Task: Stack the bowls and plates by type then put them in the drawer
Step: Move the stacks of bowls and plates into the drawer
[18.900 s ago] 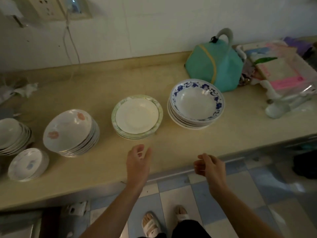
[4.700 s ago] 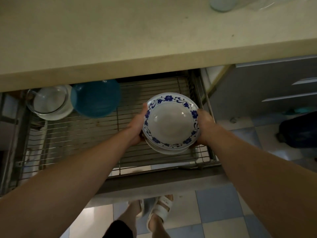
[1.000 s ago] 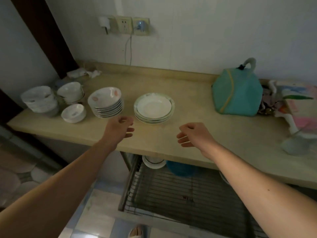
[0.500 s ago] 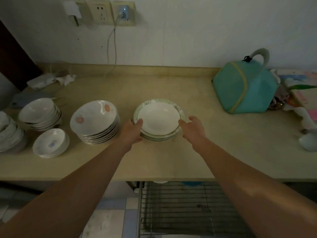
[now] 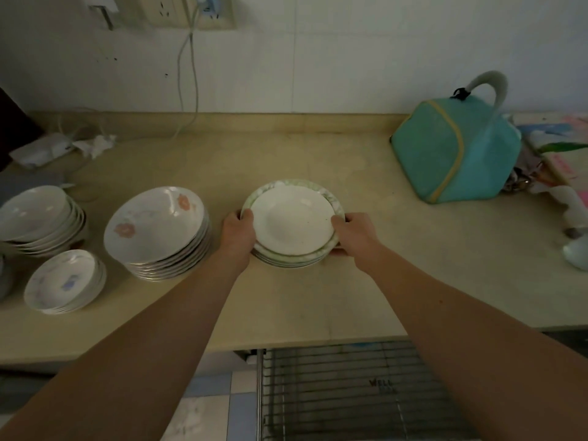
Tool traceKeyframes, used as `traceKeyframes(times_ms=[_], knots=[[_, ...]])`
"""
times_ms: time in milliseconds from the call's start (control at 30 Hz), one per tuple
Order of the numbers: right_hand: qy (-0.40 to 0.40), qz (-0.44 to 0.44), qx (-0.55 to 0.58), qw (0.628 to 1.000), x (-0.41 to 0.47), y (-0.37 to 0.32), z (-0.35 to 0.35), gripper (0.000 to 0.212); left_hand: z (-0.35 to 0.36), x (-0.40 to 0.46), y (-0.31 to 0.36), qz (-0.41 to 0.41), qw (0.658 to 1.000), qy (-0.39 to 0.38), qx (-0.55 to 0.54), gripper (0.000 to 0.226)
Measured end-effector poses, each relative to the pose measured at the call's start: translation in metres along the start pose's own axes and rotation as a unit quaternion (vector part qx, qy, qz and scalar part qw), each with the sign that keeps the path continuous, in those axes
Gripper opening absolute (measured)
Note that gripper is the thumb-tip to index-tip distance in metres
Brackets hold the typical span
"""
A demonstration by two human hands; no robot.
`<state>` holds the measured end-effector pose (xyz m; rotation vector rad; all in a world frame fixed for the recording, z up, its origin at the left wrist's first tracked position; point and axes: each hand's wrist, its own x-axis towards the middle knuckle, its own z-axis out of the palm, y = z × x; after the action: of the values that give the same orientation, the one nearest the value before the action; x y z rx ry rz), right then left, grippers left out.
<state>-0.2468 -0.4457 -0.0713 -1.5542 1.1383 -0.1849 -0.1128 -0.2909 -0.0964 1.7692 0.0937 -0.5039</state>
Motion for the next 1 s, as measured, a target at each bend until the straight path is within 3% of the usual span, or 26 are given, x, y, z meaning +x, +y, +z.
traceKeyframes(times_ms=[300, 467, 567, 667, 767, 1000], knots=[[0.015, -0.009, 0.048, 0.999, -0.044, 0.019, -0.043, 0.016, 0.001, -0.044, 0.002, 0.056, 0.998, -0.038, 0.021, 0.034], [0.006, -0.048, 0.067, 0.997, -0.091, 0.031, -0.106, 0.022, 0.000, -0.100, 0.019, 0.070, 0.987, -0.142, 0.036, 0.030], [-0.008, -0.058, 0.062, 0.996, -0.123, 0.046, -0.147, 0.022, -0.002, -0.146, 0.024, 0.081, 0.974, -0.205, 0.048, 0.013], [-0.011, -0.071, 0.023, 0.997, -0.152, 0.069, -0.186, 0.021, -0.002, -0.196, 0.020, 0.079, 0.961, -0.254, 0.070, 0.017], [-0.021, -0.057, -0.015, 0.998, -0.173, 0.098, -0.221, 0.017, 0.006, -0.239, 0.006, 0.038, 0.951, -0.289, 0.107, 0.026], [-0.095, 0.024, -0.095, 0.991, -0.202, 0.168, -0.280, 0.020, 0.039, -0.314, -0.050, -0.135, 0.922, -0.334, 0.140, 0.020]])
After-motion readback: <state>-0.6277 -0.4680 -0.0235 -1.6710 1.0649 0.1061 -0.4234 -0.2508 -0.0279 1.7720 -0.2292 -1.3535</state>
